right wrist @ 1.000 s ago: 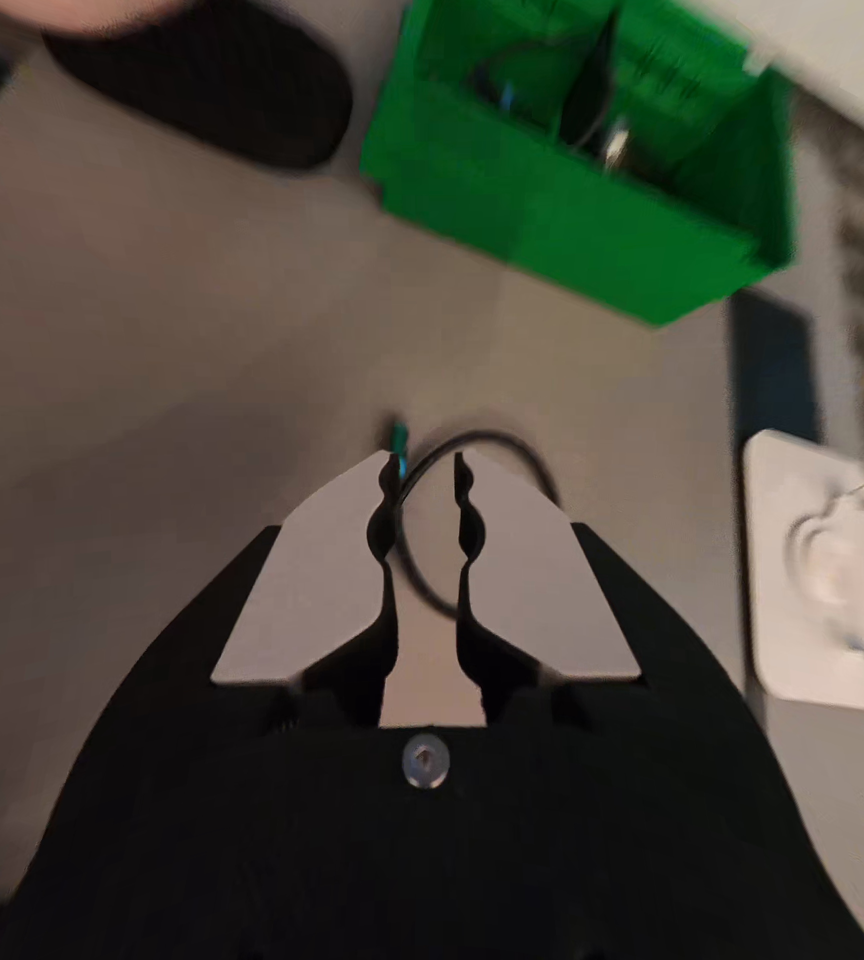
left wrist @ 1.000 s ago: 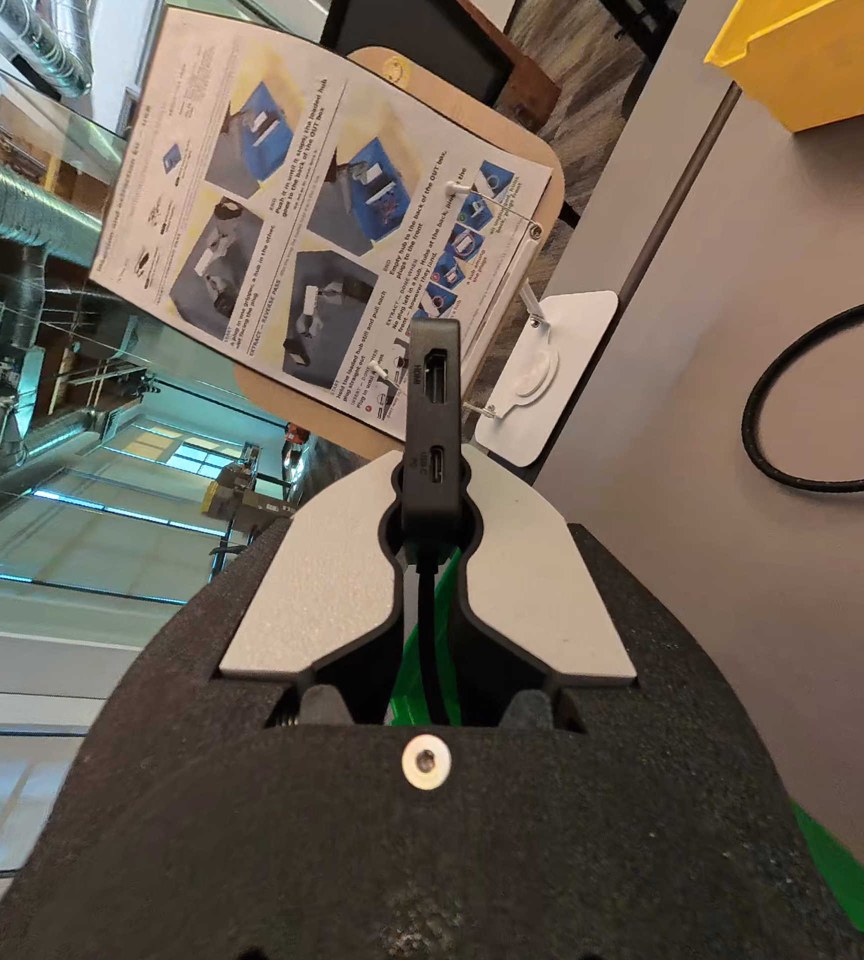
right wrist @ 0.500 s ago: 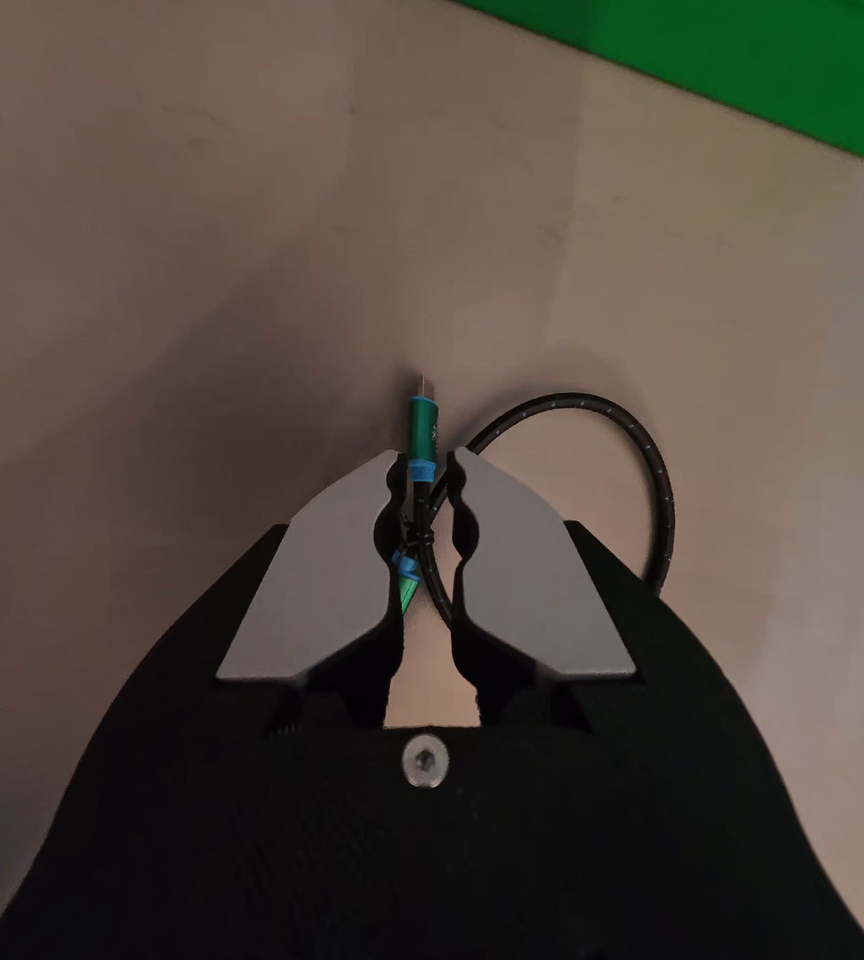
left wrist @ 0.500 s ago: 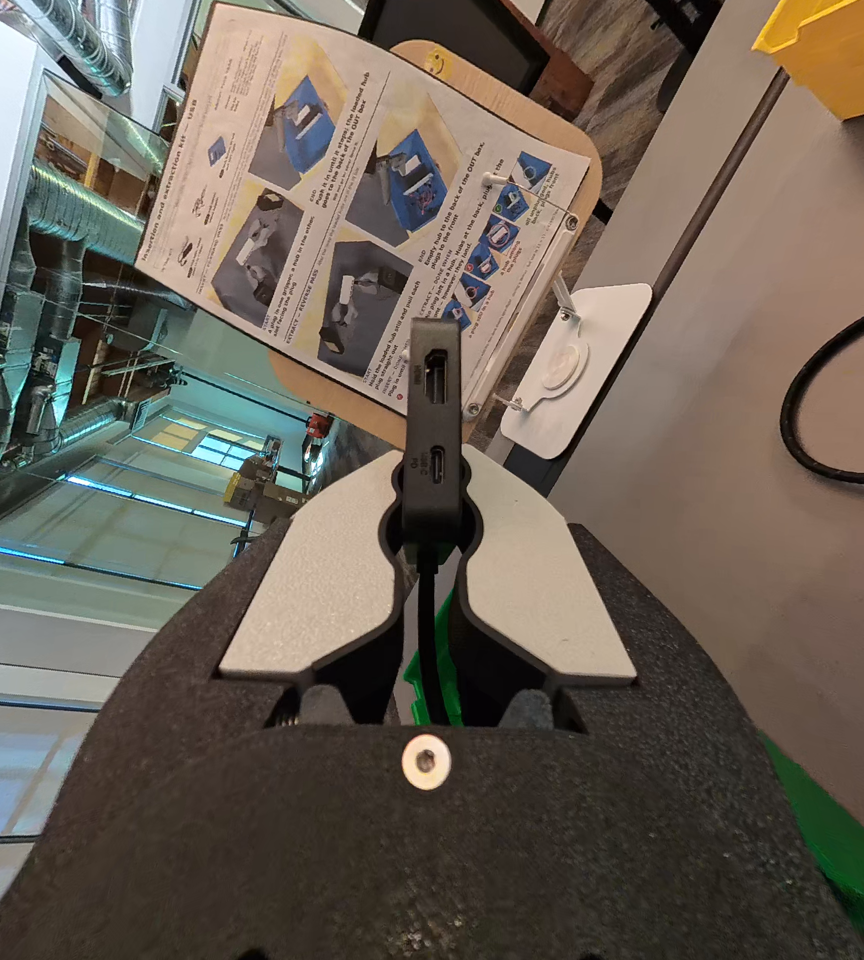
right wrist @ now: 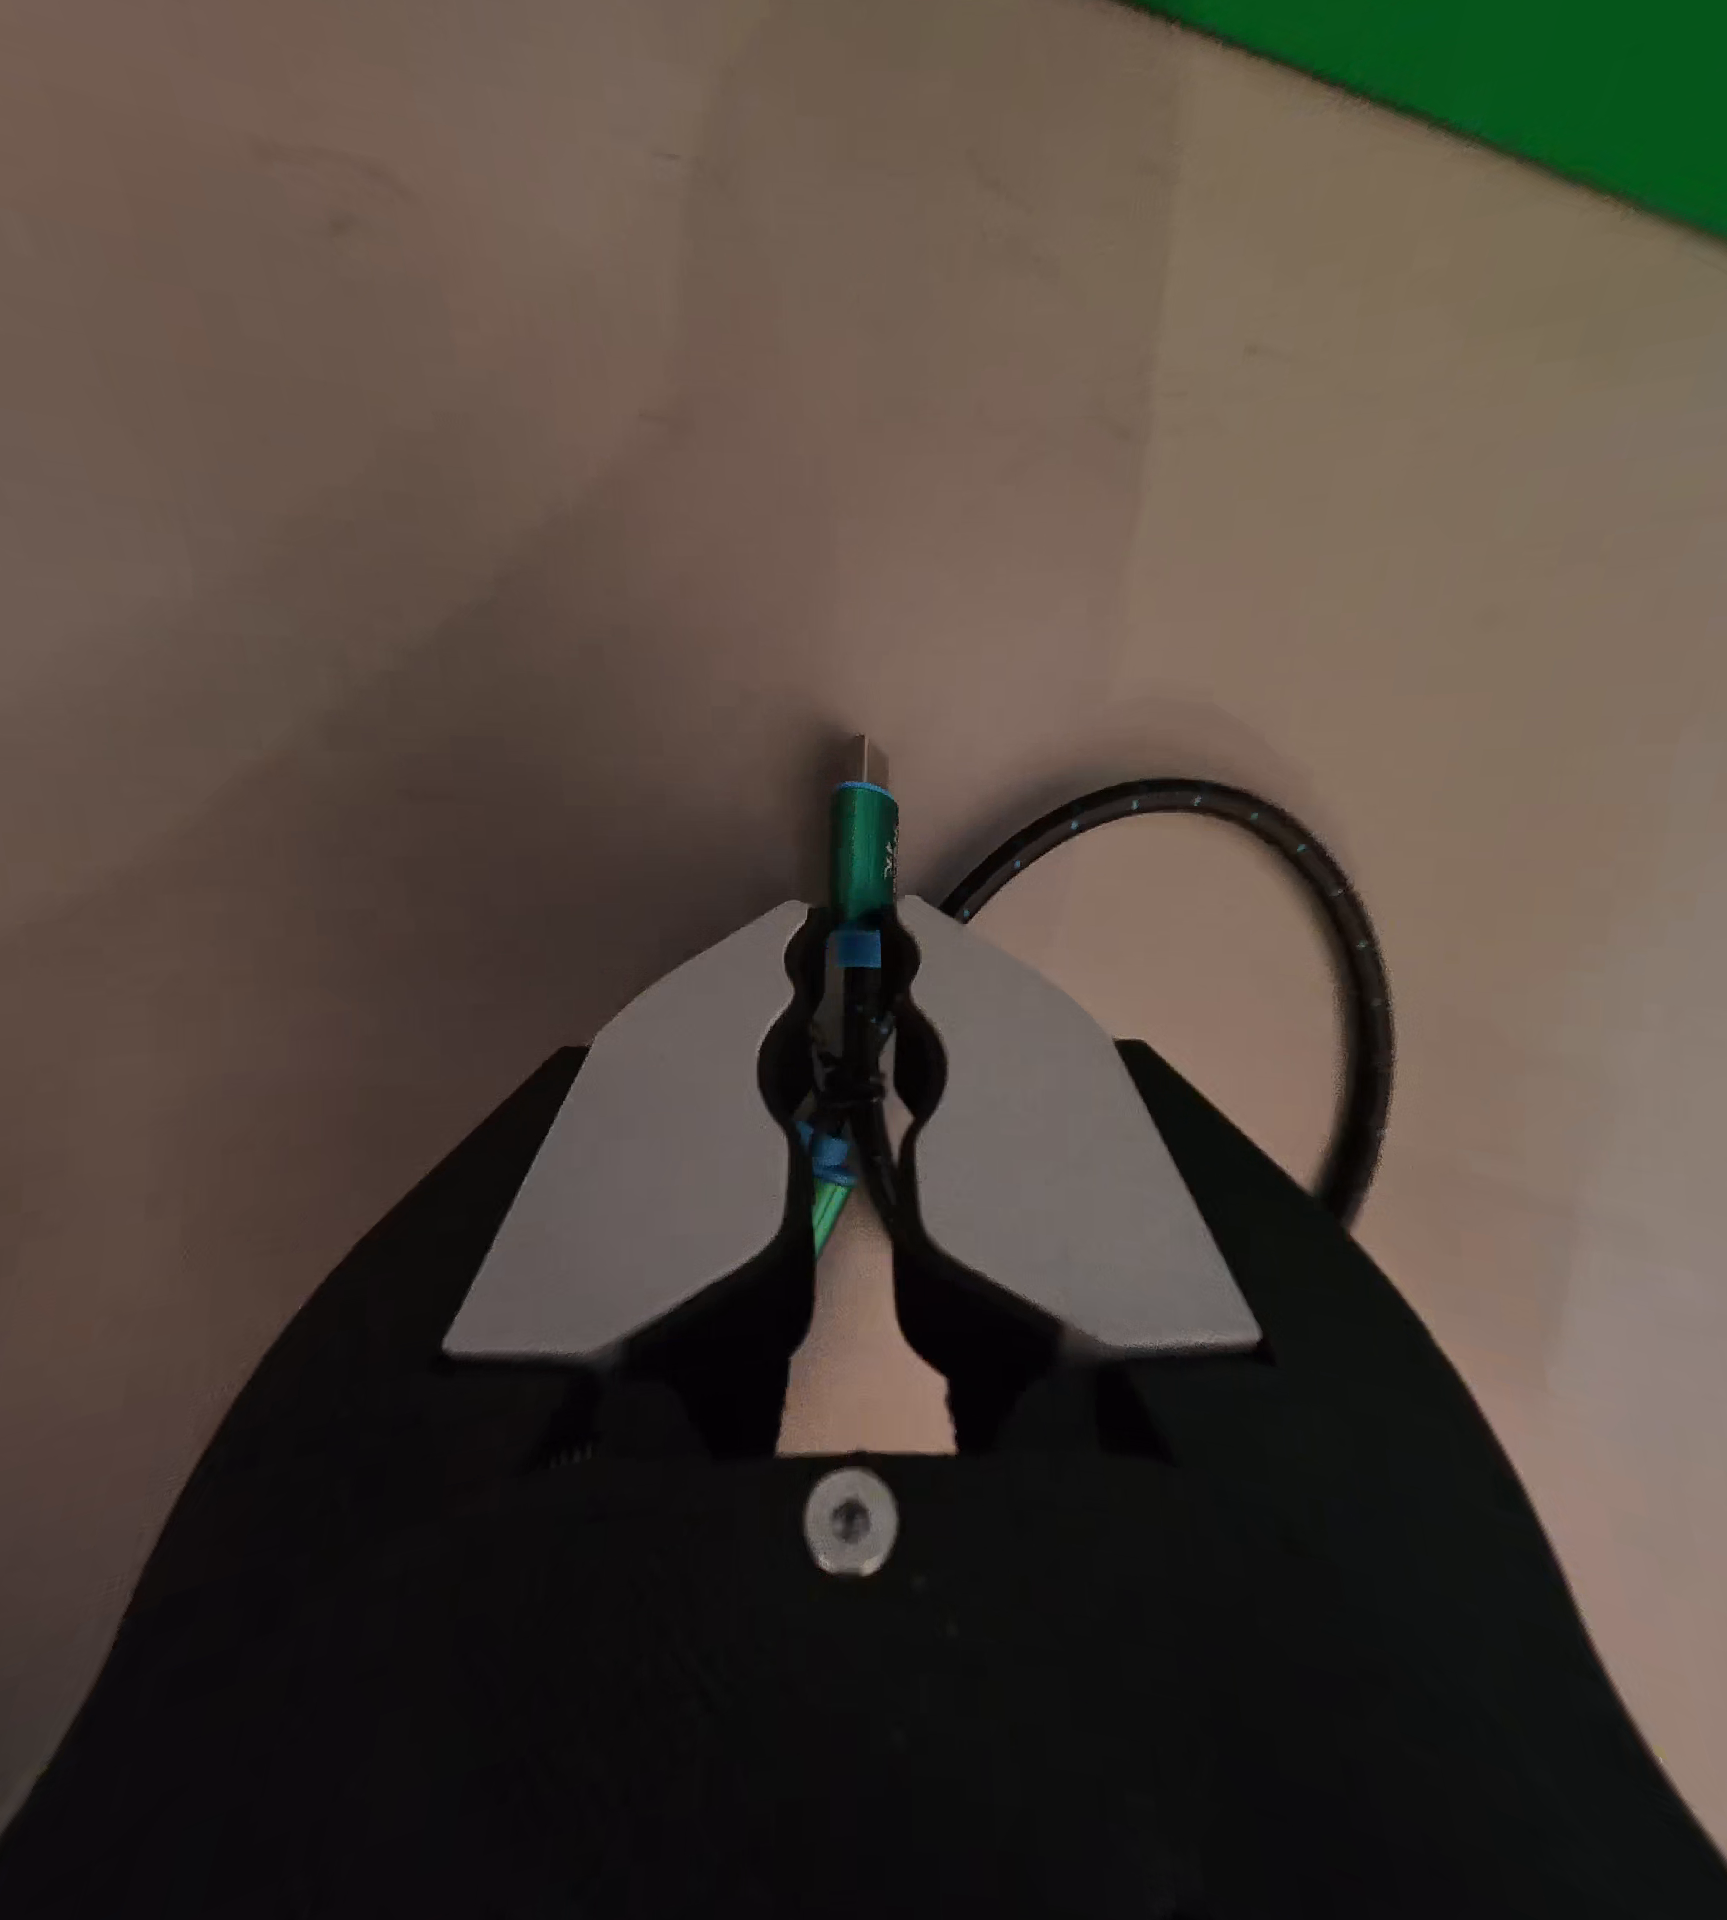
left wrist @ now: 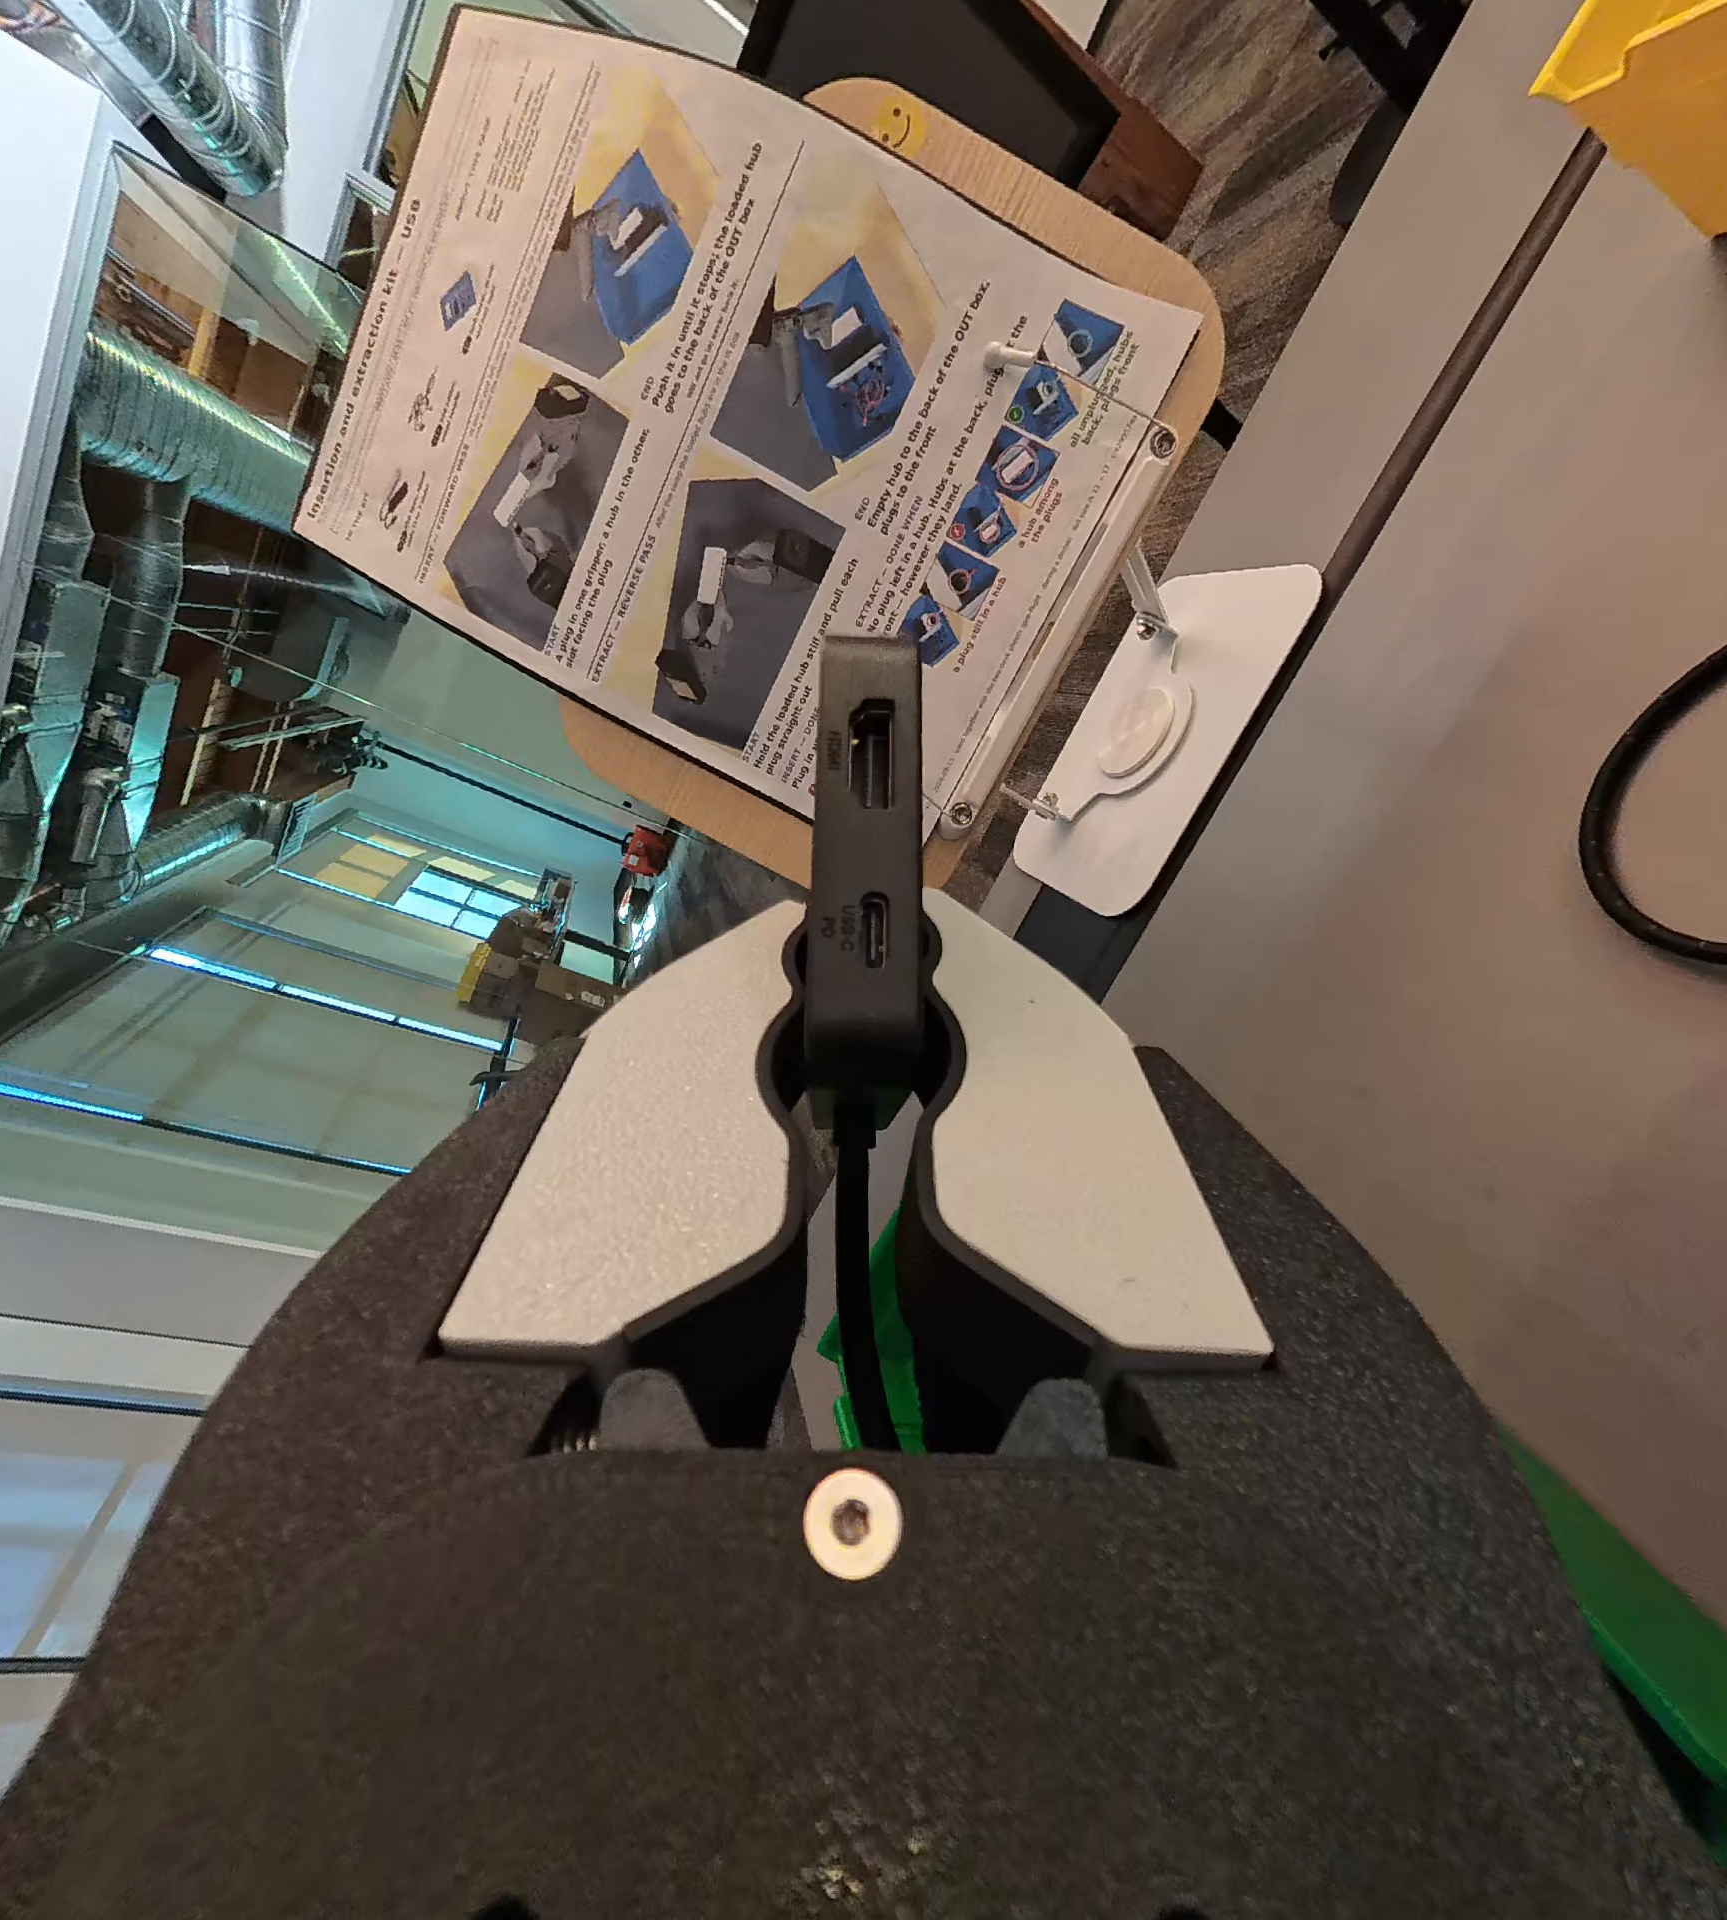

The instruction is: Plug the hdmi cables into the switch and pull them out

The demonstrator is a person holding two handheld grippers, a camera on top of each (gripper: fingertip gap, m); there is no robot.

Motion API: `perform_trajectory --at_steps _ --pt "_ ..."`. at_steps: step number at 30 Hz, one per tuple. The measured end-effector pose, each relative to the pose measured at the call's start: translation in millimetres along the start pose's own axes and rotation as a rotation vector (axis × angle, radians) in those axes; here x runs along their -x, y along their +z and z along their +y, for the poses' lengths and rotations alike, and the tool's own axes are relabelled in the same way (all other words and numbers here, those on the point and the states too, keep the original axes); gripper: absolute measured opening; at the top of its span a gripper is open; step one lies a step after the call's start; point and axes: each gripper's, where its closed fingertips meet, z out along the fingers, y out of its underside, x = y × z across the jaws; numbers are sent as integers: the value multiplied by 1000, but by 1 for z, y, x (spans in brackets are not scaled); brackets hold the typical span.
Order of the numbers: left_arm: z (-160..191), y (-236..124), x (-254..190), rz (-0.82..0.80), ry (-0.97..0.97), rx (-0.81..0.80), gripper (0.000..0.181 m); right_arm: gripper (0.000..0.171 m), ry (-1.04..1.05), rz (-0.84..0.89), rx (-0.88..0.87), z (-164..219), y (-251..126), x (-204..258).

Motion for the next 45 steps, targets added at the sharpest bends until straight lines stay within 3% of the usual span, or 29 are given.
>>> perform_trajectory --at_steps 5,12,16,21,29,38,45 --pt "7 1 3 -10 -5 18 14 17 -164 117 66 4 8 -2" --pt "9 -3 11 -36 -14 17 14 13 -150 176 67 2 13 -12" --pt "13 -4 16 -54 -14 29 14 12 -105 166 -8 -15 -3 -12" --pt "11 0 13 -66 16 28 14 12 146 34 -254 -50 -51 -11" --pt "-4 20 -10 -123 164 12 14 12 434 -168 -534 -71 -131 -13" --pt "-30 34 -35 -216 269 -93 14 11 718 -517 -784 -92 -178 -10" --pt "-40 39 -55 -172 282 -122 14 11 836 -546 -815 -94 -180 -18"
